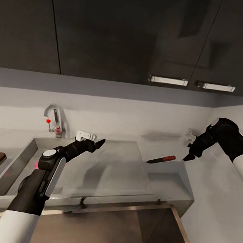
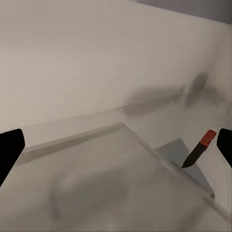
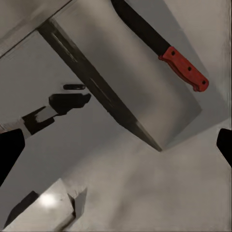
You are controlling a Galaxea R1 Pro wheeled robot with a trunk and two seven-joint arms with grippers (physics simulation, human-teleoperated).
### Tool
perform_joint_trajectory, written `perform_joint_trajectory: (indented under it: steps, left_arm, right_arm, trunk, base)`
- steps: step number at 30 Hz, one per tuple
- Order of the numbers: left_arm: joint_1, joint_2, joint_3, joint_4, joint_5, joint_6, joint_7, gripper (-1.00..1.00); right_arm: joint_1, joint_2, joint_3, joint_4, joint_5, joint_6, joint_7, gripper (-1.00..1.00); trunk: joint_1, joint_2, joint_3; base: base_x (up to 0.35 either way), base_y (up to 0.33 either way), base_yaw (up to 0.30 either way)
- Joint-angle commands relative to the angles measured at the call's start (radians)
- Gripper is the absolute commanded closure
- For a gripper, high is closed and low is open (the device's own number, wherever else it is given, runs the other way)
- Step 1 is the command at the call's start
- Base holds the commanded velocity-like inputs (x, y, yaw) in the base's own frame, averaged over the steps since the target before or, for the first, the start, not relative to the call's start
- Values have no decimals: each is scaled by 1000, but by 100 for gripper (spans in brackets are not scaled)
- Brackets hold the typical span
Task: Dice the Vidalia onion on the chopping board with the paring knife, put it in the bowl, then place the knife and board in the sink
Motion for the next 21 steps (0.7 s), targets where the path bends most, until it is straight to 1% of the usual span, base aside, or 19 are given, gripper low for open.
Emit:
perform_joint_trajectory:
  steps: [1,4,6,21]
  left_arm:
    - [-1,-1,2,-1,2,8,-5,-100]
    - [-1,-1,2,-1,2,8,-5,-100]
    - [-1,-1,2,-1,2,8,-5,-100]
    - [-1,-1,2,-1,2,8,-5,-100]
  right_arm:
    - [-1,-6,5,-2,-1,10,3,-100]
    - [-1,-13,5,-2,-1,11,3,-100]
    - [-1,-16,5,-3,-1,11,3,-100]
    - [-1,-18,8,-3,1,14,3,-100]
  trunk:
    - [1,-2,-2]
    - [1,-2,-2]
    - [1,-2,-2]
    - [1,-2,-2]
  base:
    - [187,-203,0]
    - [176,-199,0]
    - [59,-69,0]
    - [6,-6,0]
